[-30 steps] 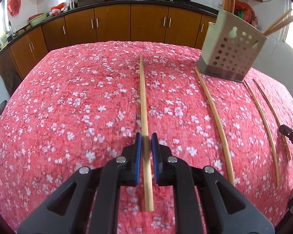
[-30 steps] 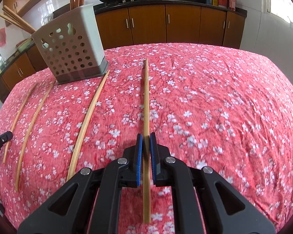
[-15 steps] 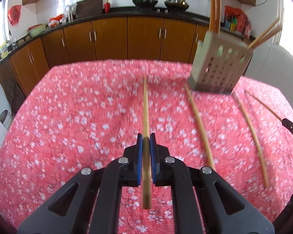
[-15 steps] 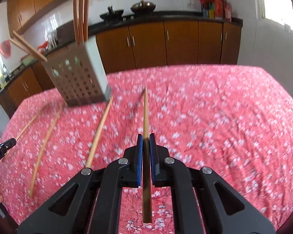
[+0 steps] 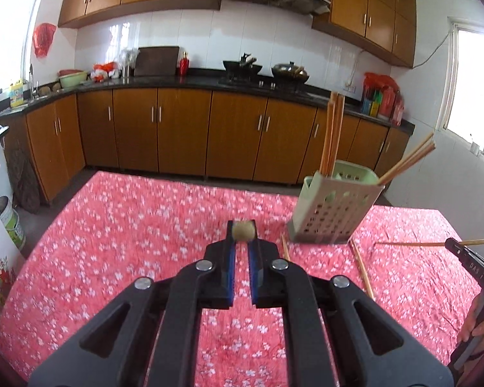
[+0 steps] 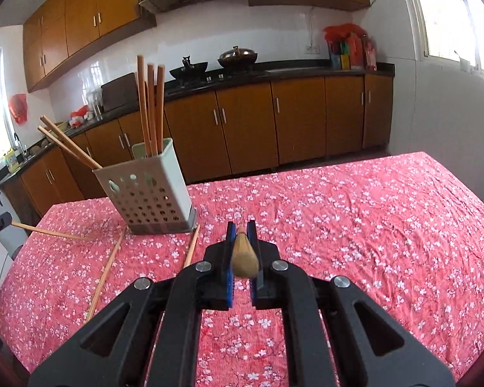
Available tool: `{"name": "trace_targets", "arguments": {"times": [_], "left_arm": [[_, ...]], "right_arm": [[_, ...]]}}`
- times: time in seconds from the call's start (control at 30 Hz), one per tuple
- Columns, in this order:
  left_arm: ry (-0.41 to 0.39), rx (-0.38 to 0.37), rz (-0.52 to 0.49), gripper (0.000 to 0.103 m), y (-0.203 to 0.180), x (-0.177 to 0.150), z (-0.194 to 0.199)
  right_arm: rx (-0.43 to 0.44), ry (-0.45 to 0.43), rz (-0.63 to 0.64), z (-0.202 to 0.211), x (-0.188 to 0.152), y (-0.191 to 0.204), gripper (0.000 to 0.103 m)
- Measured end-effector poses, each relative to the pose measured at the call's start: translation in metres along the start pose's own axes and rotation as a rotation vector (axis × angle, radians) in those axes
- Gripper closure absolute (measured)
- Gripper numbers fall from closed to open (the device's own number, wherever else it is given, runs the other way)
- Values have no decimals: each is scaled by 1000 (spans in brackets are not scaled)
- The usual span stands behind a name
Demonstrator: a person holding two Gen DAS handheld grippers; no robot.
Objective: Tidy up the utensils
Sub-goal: 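Raise both held chopsticks upright and move them over the metal holder, then open both tools to release the chopsticks into the holder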
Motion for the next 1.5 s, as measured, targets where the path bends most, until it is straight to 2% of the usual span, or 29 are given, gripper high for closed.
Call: {"name": "trace_targets", "arguments": {"times": [0.23,0.43,0.67,0.73,0.93,1.07,1.3,1.5], "left_arm": [[-42,-31,-15,95,-14,21,9],[-84,-111,-13,95,-42,51,22],[-121,-238,-35,95,-86,80,41],[-146,-259,-44,95,-101,88,43],[-236,-259,-40,95,-129,117,37],[-242,-246,-43,95,-140,127,14],[-148,-205,-23,95,-135,113,-44],[-95,-181,-2,95,-125,108,-64]], "right_arm": [[16,-52,5,7,20,6,95],[112,-147,1,29,66,22,95],[207,-309,1,60,122,43,95],[203,-345,7,63,133,47,95],[173,-427,-1,48,160,54,95],[144,-438,3,26,161,54,95],[133,-366,-1,-16,156,62,95],[127,-304,20,-31,147,69,94]]}}
Point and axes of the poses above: each gripper's, at about its wrist camera, not at the fingertips, and z roughly against the way its jaws point, y to its left, x to its top, the point moved 5 cm from there along -z, roughly the way its jaws point, and after that the axes turned 11 degrees about z, right-handed, at the moved point
